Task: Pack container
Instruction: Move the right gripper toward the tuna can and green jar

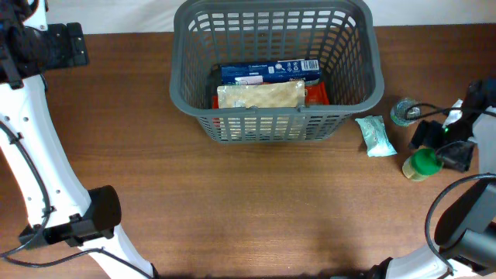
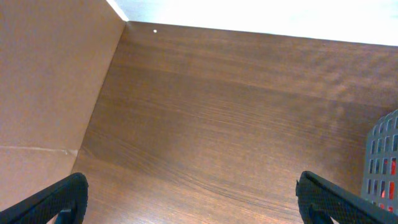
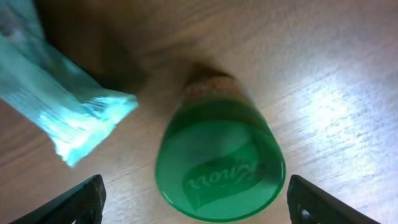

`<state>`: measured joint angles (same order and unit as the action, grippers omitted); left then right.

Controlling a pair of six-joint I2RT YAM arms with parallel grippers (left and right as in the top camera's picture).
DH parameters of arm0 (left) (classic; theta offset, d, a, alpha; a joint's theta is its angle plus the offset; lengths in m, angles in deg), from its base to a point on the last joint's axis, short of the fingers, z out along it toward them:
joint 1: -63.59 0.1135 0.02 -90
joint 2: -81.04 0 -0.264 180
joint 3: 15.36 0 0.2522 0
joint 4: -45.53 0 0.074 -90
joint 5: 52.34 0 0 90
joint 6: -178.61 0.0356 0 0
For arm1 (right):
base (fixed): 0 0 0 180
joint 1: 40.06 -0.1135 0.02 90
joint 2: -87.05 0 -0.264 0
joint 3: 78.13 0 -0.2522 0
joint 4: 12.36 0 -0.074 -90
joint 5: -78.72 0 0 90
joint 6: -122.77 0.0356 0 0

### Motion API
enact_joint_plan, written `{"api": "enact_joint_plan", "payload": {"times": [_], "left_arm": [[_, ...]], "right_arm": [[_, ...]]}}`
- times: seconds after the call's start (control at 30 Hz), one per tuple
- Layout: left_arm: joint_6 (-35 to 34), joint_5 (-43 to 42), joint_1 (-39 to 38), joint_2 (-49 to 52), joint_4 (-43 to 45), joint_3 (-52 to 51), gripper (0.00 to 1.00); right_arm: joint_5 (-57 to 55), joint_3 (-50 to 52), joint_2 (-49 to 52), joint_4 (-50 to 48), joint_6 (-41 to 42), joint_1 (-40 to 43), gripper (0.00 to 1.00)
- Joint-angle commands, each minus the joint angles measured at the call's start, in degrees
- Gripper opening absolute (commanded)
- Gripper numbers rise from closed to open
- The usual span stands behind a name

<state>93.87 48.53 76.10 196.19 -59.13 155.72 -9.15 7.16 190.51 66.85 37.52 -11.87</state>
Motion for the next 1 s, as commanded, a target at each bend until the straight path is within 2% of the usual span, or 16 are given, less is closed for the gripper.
{"api": "enact_joint_plan", "payload": {"times": [0.0,0.7,0.97], "left_arm": [[-0.74,-0.61,0.31,0.24,-0.09,-0.22,0.99],[-0.74,-0.61,0.31,0.24,-0.09,-0.22,0.99],[-0.74,-0.61,0.31,0.24,-0.09,-0.22,0.99]], "right_arm": [[-3.08,0.63,-0.52,-0.37,1.77,-0.04,0.88],[-4.13,0.92,5.05,-1.7,3.65,-0.07,0.88],[-4.13,1.95,6.88,-2.47,4.63,-0.07,0.79]]}}
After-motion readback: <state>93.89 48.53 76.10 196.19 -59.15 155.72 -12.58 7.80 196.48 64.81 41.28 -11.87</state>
